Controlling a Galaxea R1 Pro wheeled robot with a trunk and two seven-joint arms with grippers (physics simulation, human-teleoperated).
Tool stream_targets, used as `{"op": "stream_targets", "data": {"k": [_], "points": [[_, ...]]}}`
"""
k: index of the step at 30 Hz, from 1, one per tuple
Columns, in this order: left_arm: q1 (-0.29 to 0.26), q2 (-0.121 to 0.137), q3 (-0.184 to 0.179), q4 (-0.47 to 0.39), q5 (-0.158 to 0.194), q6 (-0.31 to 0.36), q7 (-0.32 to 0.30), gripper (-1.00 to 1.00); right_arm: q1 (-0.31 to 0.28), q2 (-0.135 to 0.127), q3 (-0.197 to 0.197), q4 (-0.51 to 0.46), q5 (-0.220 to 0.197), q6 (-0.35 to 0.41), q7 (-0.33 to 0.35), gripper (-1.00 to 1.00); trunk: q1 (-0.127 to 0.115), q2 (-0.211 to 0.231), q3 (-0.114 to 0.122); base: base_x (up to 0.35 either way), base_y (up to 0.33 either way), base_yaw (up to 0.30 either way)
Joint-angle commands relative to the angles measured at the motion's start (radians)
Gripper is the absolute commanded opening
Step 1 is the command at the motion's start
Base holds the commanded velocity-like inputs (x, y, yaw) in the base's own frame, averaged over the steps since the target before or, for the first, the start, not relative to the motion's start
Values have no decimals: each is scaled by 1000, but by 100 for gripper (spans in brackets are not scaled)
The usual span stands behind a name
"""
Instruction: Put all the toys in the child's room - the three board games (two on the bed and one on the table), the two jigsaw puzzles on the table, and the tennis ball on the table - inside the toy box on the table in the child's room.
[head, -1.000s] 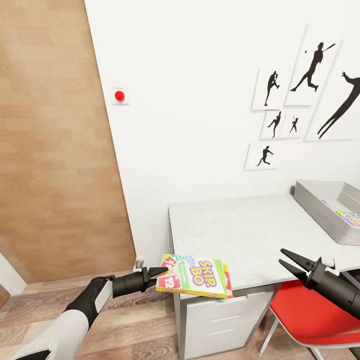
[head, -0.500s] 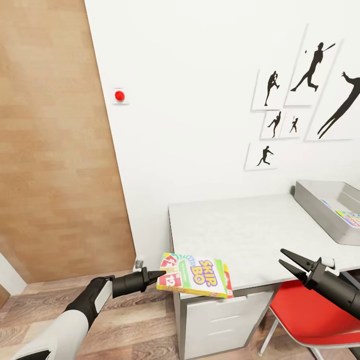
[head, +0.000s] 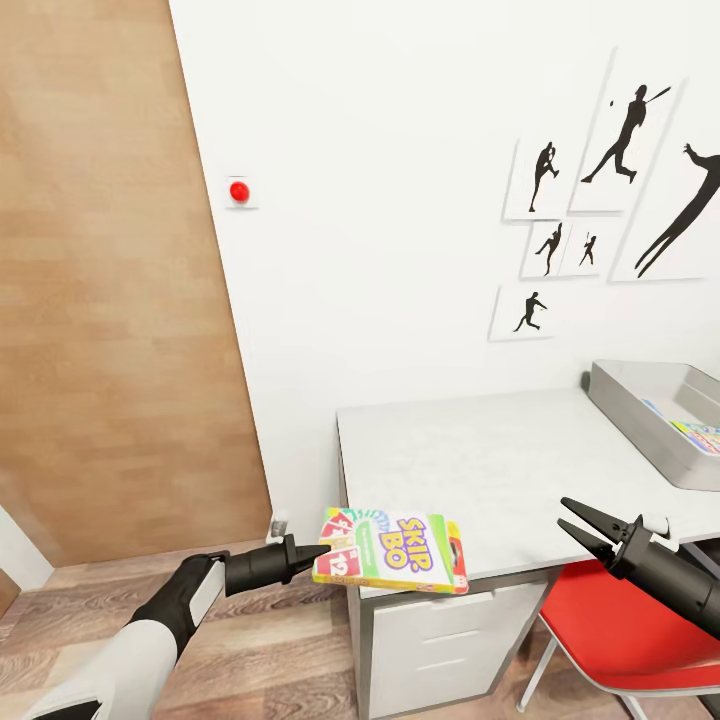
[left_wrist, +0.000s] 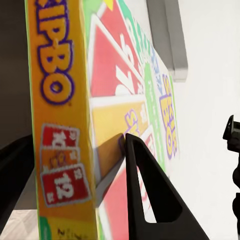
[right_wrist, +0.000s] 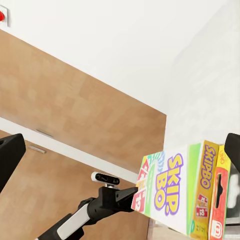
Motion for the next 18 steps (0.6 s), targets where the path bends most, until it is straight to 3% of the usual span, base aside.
{"op": "stream_targets", "data": {"k": [1,4,11,18], "points": [[-1,0,1,1,-1,5,-2,-100,-1,0,-1,0,5,5,6,100,0,-1,-1,0,0,0],[-1,0,1,1,-1,5,-2,-100,-1,0,-1,0,5,5,6,100,0,-1,-1,0,0,0],[-1,0,0,1,-1,5,-7,-100,-1,1,-1,0,5,5,6,100,-27,48,21,0,0,0],[-1,0,0,1,-4,4,-83,-100,-1,2,-1,0,5,5,6,100,-54,97,43,0,0,0]]}}
